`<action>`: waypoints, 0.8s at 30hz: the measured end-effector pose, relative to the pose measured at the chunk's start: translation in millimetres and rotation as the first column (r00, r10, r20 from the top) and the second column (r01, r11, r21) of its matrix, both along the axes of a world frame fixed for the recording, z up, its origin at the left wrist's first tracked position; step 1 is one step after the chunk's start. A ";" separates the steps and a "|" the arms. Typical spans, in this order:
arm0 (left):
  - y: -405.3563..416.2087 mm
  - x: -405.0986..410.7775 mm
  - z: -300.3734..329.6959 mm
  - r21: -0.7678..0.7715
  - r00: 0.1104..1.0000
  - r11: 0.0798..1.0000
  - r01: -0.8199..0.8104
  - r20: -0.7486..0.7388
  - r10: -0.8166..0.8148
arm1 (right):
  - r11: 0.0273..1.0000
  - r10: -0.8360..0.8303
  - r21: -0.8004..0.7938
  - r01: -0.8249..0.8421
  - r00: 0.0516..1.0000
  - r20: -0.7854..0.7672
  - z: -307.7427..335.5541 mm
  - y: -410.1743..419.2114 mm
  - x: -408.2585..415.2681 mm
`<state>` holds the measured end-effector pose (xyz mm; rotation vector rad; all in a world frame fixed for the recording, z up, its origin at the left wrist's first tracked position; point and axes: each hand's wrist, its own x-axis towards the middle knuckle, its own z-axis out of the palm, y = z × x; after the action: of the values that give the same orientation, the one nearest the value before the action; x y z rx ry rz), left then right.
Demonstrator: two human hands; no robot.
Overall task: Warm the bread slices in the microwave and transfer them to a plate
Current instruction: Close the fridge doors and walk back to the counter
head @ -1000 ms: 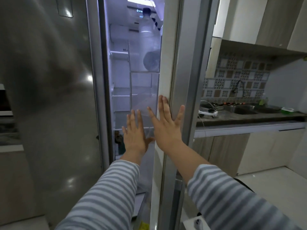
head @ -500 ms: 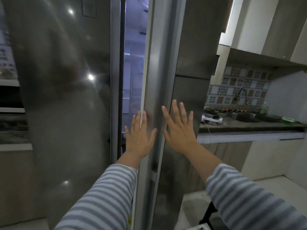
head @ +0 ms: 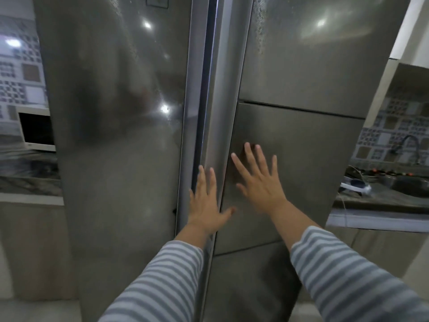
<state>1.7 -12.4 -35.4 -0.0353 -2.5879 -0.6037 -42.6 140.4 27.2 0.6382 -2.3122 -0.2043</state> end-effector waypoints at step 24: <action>3.1 -108.0 -47.2 -0.315 0.960 0.914 -0.255 0.029 0.278 | 0.997 0.018 0.076 -0.018 1.000 0.010 -39.5 -26.6 -121.9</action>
<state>-106.3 -9.4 -82.6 0.2395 -2.6698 -0.0988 -164.5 113.8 -12.3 0.6992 -2.3154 -0.2831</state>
